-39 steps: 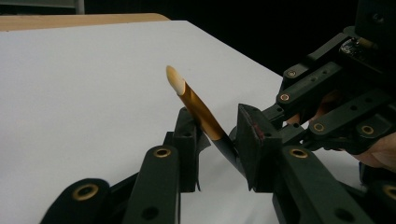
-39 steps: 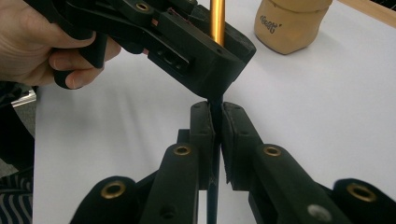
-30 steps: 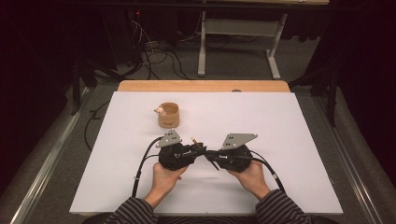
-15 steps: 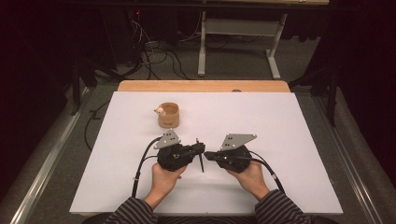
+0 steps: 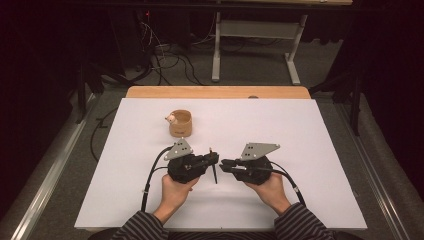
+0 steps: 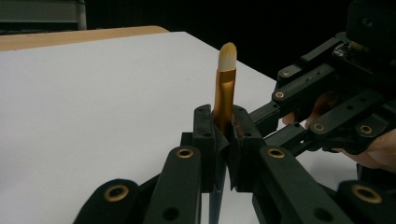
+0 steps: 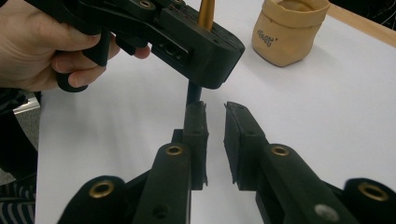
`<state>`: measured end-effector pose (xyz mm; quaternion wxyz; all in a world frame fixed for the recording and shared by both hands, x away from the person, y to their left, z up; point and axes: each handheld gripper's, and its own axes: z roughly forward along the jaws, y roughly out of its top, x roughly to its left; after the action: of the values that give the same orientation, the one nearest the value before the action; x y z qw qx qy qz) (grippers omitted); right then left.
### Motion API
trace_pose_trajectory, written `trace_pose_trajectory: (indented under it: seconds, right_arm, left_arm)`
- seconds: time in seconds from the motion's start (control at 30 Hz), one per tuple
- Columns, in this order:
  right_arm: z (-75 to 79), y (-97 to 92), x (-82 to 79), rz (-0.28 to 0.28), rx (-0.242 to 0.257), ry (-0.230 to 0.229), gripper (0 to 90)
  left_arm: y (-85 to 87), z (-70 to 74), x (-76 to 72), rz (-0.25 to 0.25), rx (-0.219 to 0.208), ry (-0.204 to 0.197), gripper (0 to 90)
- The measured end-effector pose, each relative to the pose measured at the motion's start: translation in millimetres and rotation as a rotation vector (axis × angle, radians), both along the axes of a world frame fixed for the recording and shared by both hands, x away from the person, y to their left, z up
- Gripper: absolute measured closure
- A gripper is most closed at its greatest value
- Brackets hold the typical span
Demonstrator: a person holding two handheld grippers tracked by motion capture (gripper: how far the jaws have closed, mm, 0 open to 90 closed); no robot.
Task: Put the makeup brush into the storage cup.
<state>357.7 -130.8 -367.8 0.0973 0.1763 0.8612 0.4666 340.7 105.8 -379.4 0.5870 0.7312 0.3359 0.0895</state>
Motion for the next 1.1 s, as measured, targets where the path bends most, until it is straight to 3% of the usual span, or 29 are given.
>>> trace_pose_trajectory:
  seconds: [0.3, 1.1]
  right_arm:
    - [2.6, -4.2, -1.1, 0.001, 0.025, -0.005, 67.5]
    - [13.1, -29.7, -2.8, -0.024, 0.091, 0.035, 50.3]
  left_arm:
    - [1.9, 1.7, -0.3, -0.006, 0.003, -0.013, 83.9]
    - [3.4, 2.7, -0.5, -0.015, 0.013, -0.021, 83.8]
